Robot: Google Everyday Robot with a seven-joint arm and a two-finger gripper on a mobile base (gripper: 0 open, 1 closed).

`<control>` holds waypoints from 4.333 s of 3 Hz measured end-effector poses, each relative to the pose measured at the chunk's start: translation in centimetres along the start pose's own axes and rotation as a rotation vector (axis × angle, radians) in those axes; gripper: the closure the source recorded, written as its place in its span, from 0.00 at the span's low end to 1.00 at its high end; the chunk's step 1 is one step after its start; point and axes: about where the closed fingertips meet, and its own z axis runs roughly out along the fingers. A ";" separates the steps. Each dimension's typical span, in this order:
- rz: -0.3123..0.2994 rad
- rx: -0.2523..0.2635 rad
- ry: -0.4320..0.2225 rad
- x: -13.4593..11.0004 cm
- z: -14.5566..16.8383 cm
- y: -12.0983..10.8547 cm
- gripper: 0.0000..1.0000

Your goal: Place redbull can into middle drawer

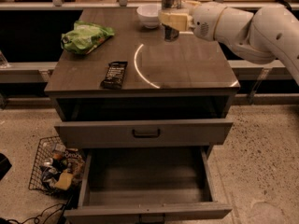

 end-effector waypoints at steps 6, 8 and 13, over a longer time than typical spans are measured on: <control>0.027 -0.546 0.000 13.4 -12.1 21.5 1.00; 0.039 -0.539 0.012 15.2 -13.3 22.3 1.00; 0.025 -0.417 0.124 38.6 -20.5 29.3 1.00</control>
Offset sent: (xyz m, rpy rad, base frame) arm -0.1647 0.0220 -0.0982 -0.0058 0.0787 0.1806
